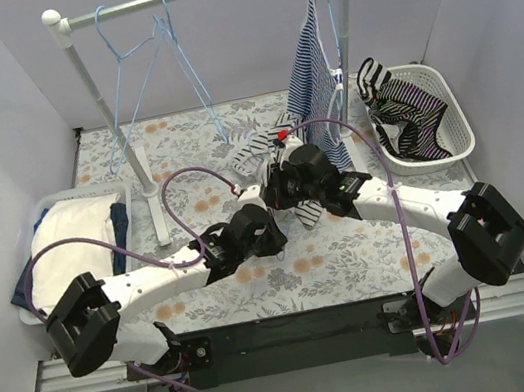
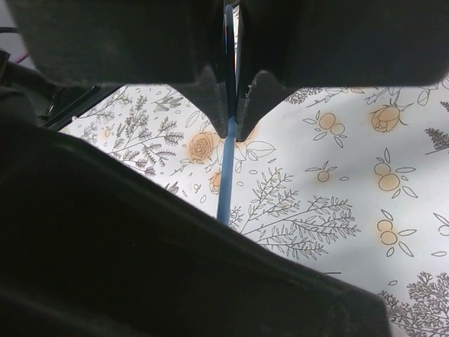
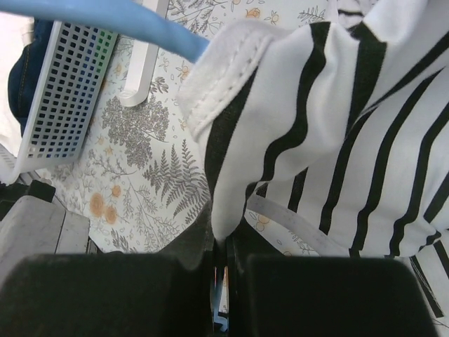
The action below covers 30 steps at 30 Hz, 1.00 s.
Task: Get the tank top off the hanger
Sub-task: Pick up the hanger at the center of the board.
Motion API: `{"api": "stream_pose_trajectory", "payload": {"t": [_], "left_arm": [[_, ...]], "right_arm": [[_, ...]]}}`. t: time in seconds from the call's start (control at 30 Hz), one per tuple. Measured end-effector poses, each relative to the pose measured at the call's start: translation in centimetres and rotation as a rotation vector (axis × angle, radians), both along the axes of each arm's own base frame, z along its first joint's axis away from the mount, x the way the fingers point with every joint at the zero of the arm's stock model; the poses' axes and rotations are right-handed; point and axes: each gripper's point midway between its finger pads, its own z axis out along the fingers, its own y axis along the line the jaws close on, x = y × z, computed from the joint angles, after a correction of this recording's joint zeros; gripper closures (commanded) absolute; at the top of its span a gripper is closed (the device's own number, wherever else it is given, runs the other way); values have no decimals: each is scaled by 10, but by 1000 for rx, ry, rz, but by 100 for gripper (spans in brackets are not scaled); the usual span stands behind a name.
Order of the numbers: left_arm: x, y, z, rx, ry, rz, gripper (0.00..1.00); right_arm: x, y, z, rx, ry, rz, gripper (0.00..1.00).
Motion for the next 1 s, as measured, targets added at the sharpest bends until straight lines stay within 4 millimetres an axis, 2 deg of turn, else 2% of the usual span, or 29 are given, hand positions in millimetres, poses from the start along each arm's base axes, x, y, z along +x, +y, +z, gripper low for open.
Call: {"api": "stream_pose_trajectory", "payload": {"t": [0.03, 0.07, 0.13, 0.2, 0.3, 0.37, 0.5, 0.67, 0.77, 0.9, 1.0], "left_arm": [[0, 1, 0, 2, 0, 1, 100], [0, 1, 0, 3, -2, 1, 100], [0, 3, 3, 3, -7, 3, 100], [-1, 9, 8, 18, -15, 11, 100], [-4, 27, 16, 63, -30, 32, 100], [-5, 39, 27, 82, -47, 48, 100], [-4, 61, 61, 98, -94, 95, 100], [-9, 85, 91, 121, -128, 119, 100], [-14, 93, 97, 144, -122, 110, 100], [-26, 100, 92, 182, -73, 73, 100], [-37, 106, 88, 211, -29, 44, 100]], "right_arm": [[0, 0, 0, 1, -1, 0, 98], [0, 0, 1, 2, -2, 1, 93], [-1, 0, 4, 7, -9, 7, 67], [-3, 0, 11, 14, -25, 24, 48], [-9, -4, 25, 16, -72, 51, 34], [-14, -13, 38, 14, -120, 65, 33], [-23, -30, 66, 10, -206, 63, 33], [-29, -68, 86, -37, -294, -25, 32], [-27, -86, 86, -83, -319, -83, 32], [-17, -93, 75, -152, -313, -125, 32], [-4, -91, 64, -215, -288, -149, 32]]}}
